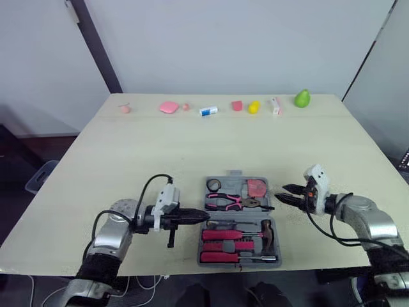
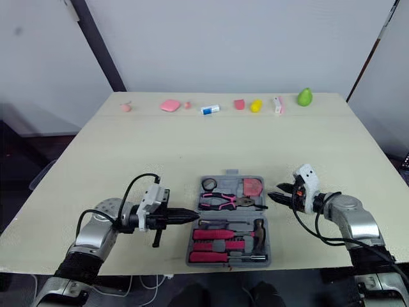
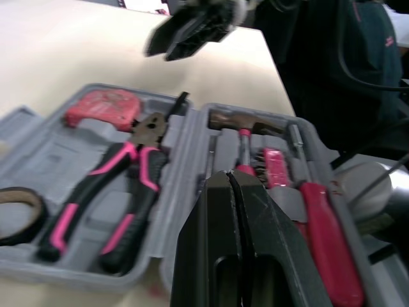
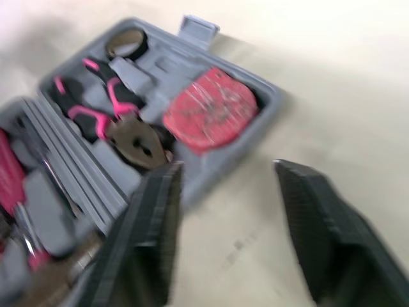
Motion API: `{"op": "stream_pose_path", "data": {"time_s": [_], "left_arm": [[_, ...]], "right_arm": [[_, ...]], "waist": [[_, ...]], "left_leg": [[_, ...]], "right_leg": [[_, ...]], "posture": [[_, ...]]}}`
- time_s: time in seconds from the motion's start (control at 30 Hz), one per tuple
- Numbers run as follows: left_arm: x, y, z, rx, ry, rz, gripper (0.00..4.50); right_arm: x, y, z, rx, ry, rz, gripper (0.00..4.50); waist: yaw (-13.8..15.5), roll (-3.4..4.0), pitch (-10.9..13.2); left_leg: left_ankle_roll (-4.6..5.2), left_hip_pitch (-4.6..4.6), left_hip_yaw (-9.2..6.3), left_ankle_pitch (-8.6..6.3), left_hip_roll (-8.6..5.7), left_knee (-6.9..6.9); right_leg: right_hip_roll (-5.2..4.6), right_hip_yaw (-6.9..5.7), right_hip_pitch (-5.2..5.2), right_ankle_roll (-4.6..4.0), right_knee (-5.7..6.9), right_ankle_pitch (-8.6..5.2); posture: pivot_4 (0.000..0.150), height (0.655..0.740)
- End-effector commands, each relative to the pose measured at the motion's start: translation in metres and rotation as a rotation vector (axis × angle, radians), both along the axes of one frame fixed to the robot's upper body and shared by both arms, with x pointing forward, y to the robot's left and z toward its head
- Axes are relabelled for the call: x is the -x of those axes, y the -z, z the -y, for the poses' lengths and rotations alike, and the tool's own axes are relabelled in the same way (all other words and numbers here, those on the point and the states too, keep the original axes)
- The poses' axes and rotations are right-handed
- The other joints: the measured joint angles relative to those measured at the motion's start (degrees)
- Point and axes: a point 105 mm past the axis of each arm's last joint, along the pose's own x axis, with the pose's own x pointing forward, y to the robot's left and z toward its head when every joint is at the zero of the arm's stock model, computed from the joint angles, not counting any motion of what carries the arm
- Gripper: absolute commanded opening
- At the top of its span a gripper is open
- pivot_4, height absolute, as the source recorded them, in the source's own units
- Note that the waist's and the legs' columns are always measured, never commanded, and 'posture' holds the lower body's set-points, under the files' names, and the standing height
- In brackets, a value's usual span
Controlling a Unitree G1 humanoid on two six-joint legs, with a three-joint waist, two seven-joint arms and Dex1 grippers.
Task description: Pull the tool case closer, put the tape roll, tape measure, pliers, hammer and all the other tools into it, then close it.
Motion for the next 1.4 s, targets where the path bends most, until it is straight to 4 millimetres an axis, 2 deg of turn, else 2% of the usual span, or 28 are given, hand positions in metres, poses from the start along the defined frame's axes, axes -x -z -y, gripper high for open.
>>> {"op": "stream_pose_path", "data": {"time_s": [0.03, 0.07, 0.37, 0.67, 0.87, 1.17, 1.4], "left_arm": [[0.013, 0.007, 0.016, -0.06, 0.106, -0.012, 0.0], [0.016, 0.012, 0.018, -0.079, 0.118, -0.025, 0.0], [0.025, 0.039, 0.024, -0.196, 0.139, -0.056, 0.0], [0.026, 0.051, 0.024, -0.224, 0.109, -0.069, 0.0], [0.028, 0.052, 0.025, -0.222, 0.104, -0.068, 0.0], [0.028, 0.049, 0.024, -0.208, 0.095, -0.064, 0.0], [0.026, 0.022, 0.021, -0.06, 0.053, -0.028, 0.0]], "right_arm": [[-0.017, -0.007, 0.002, -0.056, 0.053, -0.052, 4.1], [-0.02, -0.003, 0.0, -0.058, 0.046, -0.081, 4.39], [-0.032, 0.023, -0.018, -0.139, 0.023, -0.313, 4.39], [-0.028, 0.015, -0.055, -0.365, -0.105, -0.432, 4.39], [-0.035, 0.004, -0.056, -0.486, -0.079, -0.397, 4.39], [-0.022, -0.013, -0.057, -0.541, -0.249, -0.341, 4.39], [-0.007, -0.041, -0.053, -0.565, -0.393, -0.248, 4.39]], "waist": [[-0.19, 0.19, 0.11], [-0.03, 0.17, 0.09], [-0.37, 0.22, 0.12], [-1.32, 0.23, 0.11], [-1.32, 0.25, 0.1], [-1.28, 0.28, 0.12], [-1.25, 0.34, 0.16]], "left_leg": [[0.0, 0.0, 0.05, 0.01, -0.06, 0.0], [0.0, -0.01, 0.05, 0.01, -0.09, 0.0], [0.01, -0.11, 0.03, 0.0, -0.08, -0.09], [0.01, 0.0, -0.07, 0.0, -0.05, -0.1], [0.01, -0.01, -0.05, 0.0, -0.05, -0.11], [0.0, -0.03, -0.05, 0.0, -0.06, -0.12], [0.0, -0.14, -0.09, 0.0, -0.04, -0.12]], "right_leg": [[-0.03, 0.09, 0.0, 0.0, 0.0, 0.02], [-0.04, 0.12, 0.0, 0.0, 0.0, 0.01], [-0.04, 0.01, -0.03, -0.01, -0.1, 0.0], [-0.02, 0.02, -0.01, -0.01, 0.02, 0.01], [-0.04, 0.03, -0.01, -0.01, 0.0, 0.01], [-0.04, 0.02, -0.02, -0.01, -0.01, 0.01], [-0.06, -0.01, -0.1, -0.01, -0.01, 0.01]], "posture": [[0.15, 0.74], [0.15, 0.74], [0.15, 0.74], [0.15, 0.74], [0.15, 0.74], [0.15, 0.74], [0.15, 0.74]]}}
